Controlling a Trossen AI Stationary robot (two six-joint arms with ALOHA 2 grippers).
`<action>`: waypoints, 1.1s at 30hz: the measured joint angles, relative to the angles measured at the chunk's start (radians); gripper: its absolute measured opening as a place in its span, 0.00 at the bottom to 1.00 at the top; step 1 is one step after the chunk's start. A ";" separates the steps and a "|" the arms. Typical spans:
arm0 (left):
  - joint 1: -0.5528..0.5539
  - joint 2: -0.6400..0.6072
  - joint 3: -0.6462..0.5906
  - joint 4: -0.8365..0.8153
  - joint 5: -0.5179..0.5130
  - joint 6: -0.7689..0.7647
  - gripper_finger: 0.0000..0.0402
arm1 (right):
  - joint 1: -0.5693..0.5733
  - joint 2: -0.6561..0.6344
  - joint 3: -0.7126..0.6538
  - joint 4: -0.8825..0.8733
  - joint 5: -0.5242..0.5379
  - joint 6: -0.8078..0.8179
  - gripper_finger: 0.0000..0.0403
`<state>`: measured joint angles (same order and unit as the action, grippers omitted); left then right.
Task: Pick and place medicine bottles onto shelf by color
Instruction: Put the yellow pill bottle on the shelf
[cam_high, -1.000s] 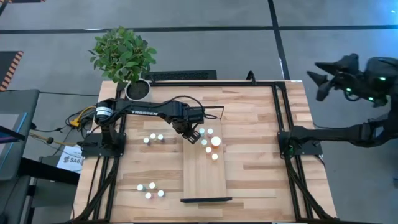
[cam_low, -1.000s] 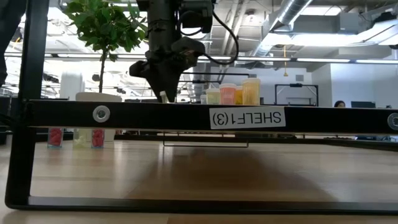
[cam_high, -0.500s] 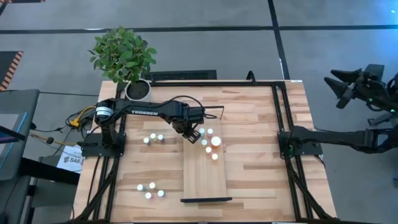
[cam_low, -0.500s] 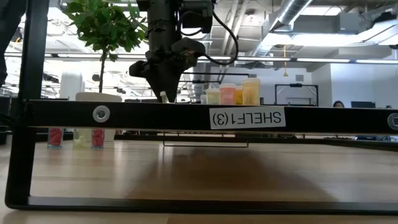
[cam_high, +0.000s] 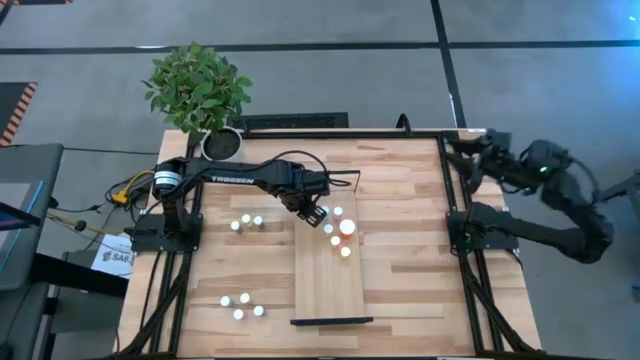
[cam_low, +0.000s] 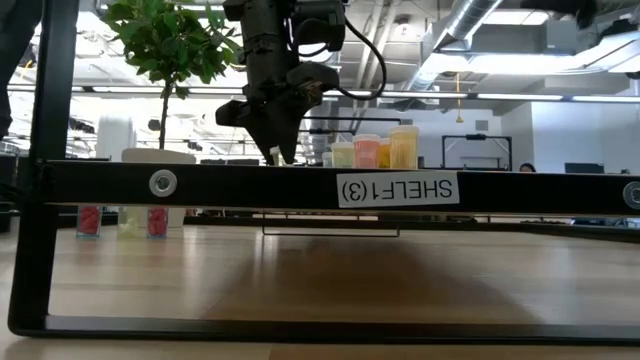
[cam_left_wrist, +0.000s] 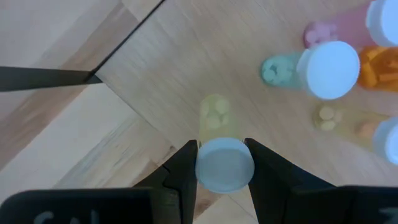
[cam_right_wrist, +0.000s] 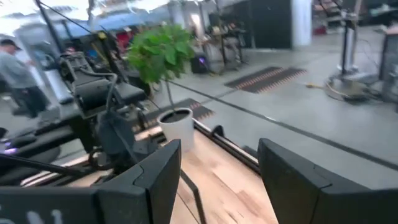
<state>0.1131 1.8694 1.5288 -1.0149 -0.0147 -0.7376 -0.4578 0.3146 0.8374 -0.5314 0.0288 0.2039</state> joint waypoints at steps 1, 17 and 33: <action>0.000 0.000 0.000 0.000 0.003 0.000 0.24 | 0.006 -0.020 -0.050 0.045 -0.001 0.001 0.58; 0.000 0.000 0.000 -0.003 0.008 -0.001 0.24 | 0.089 -0.218 -0.478 0.284 -0.001 0.061 0.58; 0.000 -0.001 0.000 -0.042 0.029 -0.011 0.24 | 0.098 -0.232 -0.629 0.289 0.000 0.145 0.58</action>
<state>0.1131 1.8683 1.5288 -1.0574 0.0148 -0.7487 -0.3603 0.0822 0.2087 -0.2427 0.0289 0.3493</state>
